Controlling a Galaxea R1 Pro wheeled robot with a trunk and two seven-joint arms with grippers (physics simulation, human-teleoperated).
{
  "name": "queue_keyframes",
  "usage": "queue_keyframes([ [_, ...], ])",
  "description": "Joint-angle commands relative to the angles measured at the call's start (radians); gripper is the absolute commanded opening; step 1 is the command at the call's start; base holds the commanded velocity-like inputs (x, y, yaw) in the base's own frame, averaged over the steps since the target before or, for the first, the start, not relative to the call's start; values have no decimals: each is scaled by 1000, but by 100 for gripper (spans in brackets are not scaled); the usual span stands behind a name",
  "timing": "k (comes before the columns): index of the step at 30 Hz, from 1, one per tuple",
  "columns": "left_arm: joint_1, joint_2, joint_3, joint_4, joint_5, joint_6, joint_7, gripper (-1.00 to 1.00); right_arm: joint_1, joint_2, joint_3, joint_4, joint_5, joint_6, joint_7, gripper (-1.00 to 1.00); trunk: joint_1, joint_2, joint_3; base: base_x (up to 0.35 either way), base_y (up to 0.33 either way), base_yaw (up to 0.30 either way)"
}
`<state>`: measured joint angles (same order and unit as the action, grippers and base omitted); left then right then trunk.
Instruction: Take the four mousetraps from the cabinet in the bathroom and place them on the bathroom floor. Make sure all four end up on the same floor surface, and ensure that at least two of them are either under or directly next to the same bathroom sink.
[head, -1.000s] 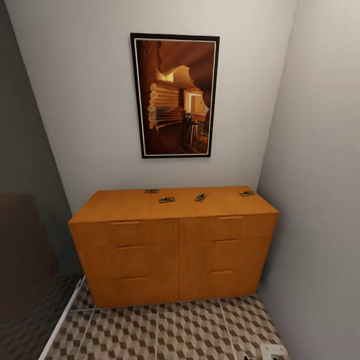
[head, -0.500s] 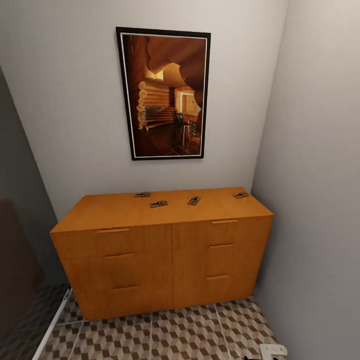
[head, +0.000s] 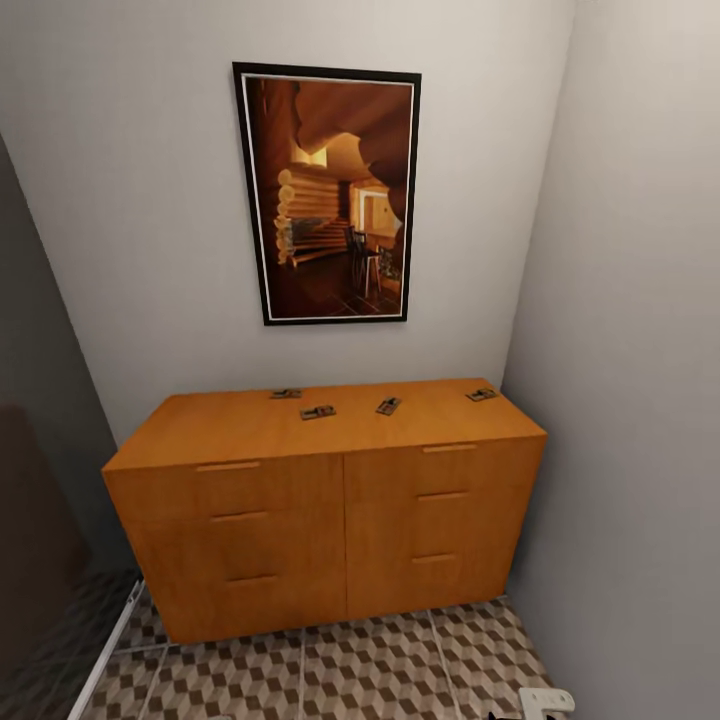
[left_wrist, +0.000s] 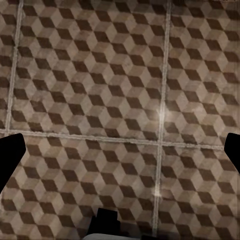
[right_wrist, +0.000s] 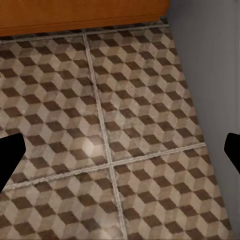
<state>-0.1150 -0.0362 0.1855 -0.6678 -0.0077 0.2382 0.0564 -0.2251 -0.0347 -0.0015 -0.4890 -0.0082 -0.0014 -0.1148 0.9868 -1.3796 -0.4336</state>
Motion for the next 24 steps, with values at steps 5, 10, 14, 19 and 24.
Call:
queue_keyframes([
  [5,0,-2,4,-2,-1,6,1,100,0,0,0,0,-1,0,-2,100,-19,35,15,0,0,0],
  [10,0,-2,5,-1,-2,6,2,100,0,0,0,0,-1,0,-2,100,-38,70,30,0,0,0],
  [14,0,-2,5,-1,-3,6,2,100,0,0,0,0,-1,0,-2,100,-54,98,43,0,0,0],
  [19,0,-2,5,-1,-4,6,2,100,0,0,0,0,-1,0,-2,100,-73,133,59,0,0,0],
  [24,0,-2,4,-1,-4,6,2,100,0,0,0,0,-1,0,-2,100,-92,168,74,0,0,0],
])
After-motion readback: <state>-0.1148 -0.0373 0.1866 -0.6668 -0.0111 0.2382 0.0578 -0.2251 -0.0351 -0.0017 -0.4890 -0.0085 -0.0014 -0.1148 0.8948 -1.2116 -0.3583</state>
